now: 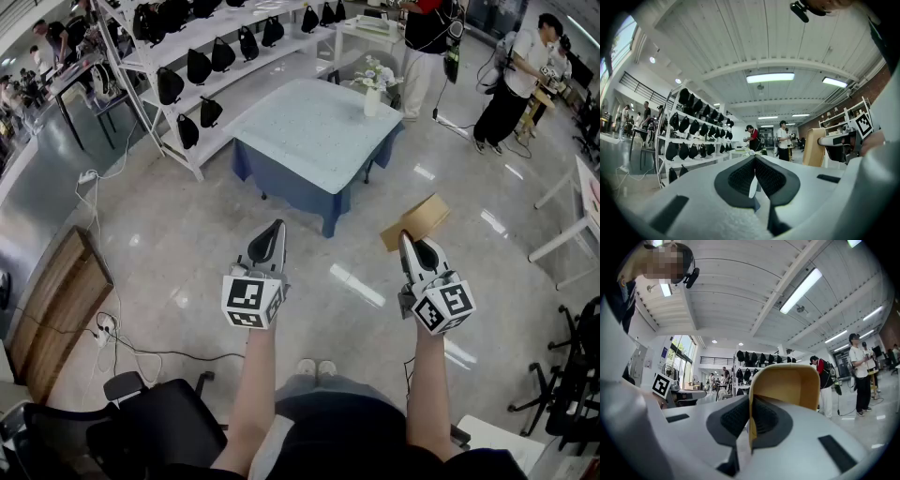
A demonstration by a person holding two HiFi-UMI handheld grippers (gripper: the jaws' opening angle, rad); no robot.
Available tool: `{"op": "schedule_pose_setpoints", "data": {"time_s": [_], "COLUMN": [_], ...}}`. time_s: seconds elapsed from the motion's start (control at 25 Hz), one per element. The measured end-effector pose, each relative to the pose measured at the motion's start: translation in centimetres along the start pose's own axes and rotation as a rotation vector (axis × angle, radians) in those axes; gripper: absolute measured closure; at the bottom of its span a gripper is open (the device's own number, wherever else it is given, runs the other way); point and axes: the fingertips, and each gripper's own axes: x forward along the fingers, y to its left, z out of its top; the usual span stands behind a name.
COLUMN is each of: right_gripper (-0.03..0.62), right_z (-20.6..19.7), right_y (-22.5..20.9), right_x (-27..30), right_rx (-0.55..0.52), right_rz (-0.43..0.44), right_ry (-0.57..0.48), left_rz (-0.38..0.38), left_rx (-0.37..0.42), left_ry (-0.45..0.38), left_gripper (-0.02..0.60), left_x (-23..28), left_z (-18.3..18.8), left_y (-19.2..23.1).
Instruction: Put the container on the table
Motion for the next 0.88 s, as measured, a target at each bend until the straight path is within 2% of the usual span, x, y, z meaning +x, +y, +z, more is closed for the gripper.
{"op": "schedule_pose_setpoints", "data": {"time_s": [0.64,0.88], "right_gripper": [0.591,0.589], "right_z": [-0.7,-0.7], "right_y": [0.2,-0.3], "right_x": [1.2,1.2], "right_rx": [0.005,0.009], "right_rz": [0.016,-0.008], "right_ry": [0.007,0.001], "left_rz": [0.006,0.002], "left_rx": [-0.001,-0.007], "left_ry": [0.011,0.017], "left_gripper": [0.58,0.58], "left_x": [0.5,0.7], "left_z": [-0.7,-1.0], "left_y": [0.8,0.9]}}
